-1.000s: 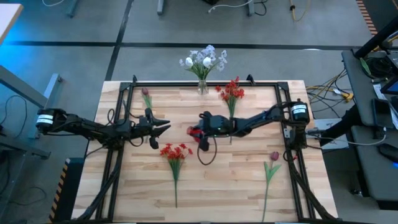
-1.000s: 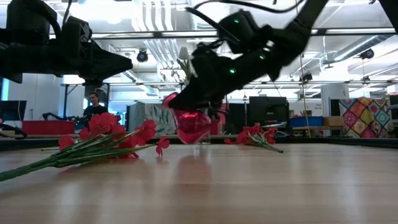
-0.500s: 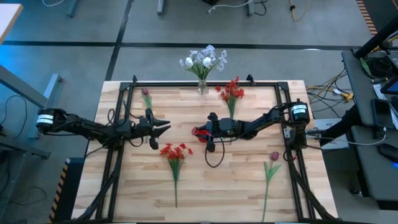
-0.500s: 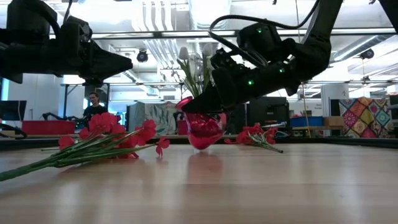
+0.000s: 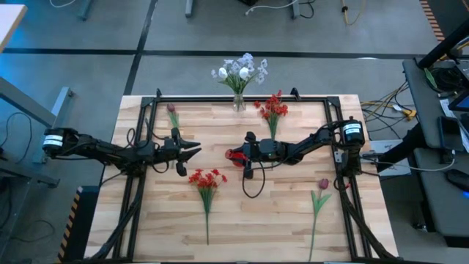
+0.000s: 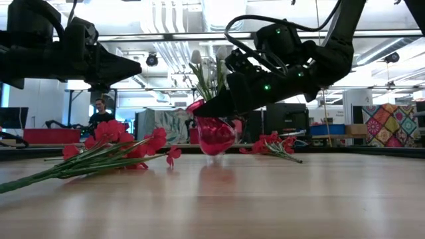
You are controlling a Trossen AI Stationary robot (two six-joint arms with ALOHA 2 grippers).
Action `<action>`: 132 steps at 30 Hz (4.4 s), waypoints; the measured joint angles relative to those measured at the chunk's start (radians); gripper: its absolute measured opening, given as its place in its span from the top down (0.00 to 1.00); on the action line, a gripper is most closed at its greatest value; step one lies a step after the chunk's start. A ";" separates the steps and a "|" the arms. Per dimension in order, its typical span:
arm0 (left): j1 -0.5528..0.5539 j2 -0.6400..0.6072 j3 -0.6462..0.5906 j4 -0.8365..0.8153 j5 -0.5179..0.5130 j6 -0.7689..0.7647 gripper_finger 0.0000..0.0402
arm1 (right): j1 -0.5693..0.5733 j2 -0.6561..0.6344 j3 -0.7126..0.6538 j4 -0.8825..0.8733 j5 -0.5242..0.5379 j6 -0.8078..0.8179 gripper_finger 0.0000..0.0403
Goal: Sort flowers into vase by color
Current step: Adjust the red flower vase, then put the top red flowers into the red vase
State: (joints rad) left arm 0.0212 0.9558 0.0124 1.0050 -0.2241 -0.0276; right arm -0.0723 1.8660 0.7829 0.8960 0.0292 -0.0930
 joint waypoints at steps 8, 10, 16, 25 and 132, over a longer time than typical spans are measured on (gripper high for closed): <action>0.000 0.000 0.000 0.000 -0.002 0.000 0.81 | 0.000 0.000 -0.005 -0.024 0.000 -0.013 0.67; 0.000 0.000 0.000 0.000 -0.002 0.000 0.81 | 0.000 0.000 -0.005 -0.022 0.000 -0.013 0.66; 0.000 0.000 0.000 0.000 -0.002 0.000 0.81 | -0.003 0.001 -0.005 0.017 0.000 -0.016 0.65; 0.000 0.000 0.000 0.000 -0.002 0.000 0.81 | -0.020 0.001 -0.005 -0.001 0.001 -0.003 0.64; 0.000 0.008 0.000 -0.012 -0.002 -0.008 0.81 | -0.066 -0.433 -0.167 -0.750 0.427 0.422 0.83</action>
State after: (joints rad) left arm 0.0212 0.9634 0.0128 0.9932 -0.2256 -0.0353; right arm -0.1380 1.4326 0.6159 0.1460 0.4565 0.3295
